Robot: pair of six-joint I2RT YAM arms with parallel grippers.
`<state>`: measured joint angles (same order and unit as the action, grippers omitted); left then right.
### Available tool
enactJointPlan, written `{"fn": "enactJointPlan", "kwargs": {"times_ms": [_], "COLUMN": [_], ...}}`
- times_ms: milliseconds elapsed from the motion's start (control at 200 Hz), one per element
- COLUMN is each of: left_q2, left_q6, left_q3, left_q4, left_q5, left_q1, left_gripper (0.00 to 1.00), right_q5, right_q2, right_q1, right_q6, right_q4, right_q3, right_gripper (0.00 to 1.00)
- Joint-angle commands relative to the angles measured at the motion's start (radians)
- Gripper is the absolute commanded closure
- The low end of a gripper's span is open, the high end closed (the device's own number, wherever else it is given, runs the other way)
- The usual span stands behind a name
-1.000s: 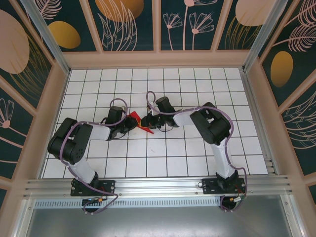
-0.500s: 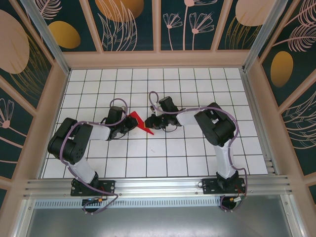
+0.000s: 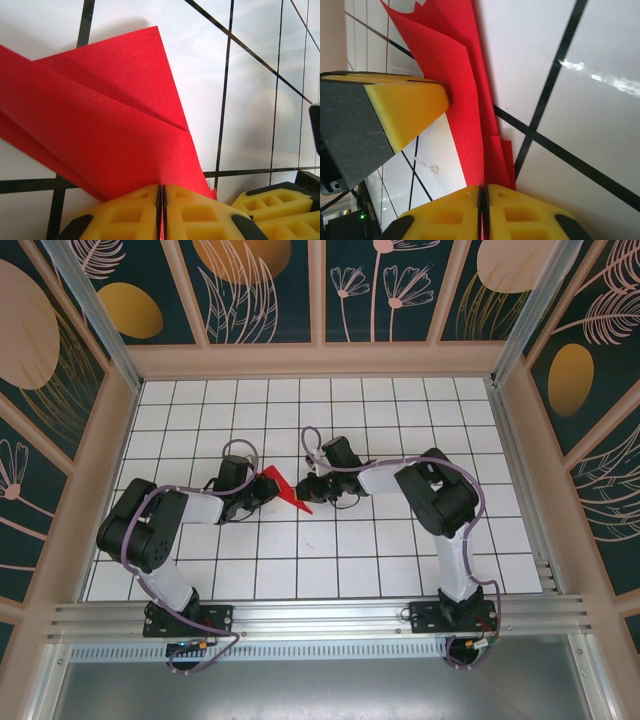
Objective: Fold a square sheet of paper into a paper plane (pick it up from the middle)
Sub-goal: Fold the wing for the fifth time at the center of the table.
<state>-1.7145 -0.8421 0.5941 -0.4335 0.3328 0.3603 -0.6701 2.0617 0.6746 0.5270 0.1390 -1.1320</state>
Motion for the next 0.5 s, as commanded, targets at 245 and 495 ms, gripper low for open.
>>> {"fn": "enactJointPlan", "kwargs": {"times_ms": [245, 495], "left_q2": [-0.064, -0.066], "left_q6": [0.005, 0.002], "left_q3": [-0.005, -0.008], "left_q4": [0.085, 0.079], "left_q5": [-0.053, -0.053], "left_q1": [0.003, 0.003], "left_gripper": [0.88, 0.88], "right_q5": [0.013, -0.014], "right_q2": [-0.084, -0.065], "right_q1": [-0.009, -0.005], "right_q6": [-0.018, -0.036], "right_q4": [-0.074, -0.079], "right_q3": [0.048, 0.018], "right_gripper": [0.77, 0.73]}}
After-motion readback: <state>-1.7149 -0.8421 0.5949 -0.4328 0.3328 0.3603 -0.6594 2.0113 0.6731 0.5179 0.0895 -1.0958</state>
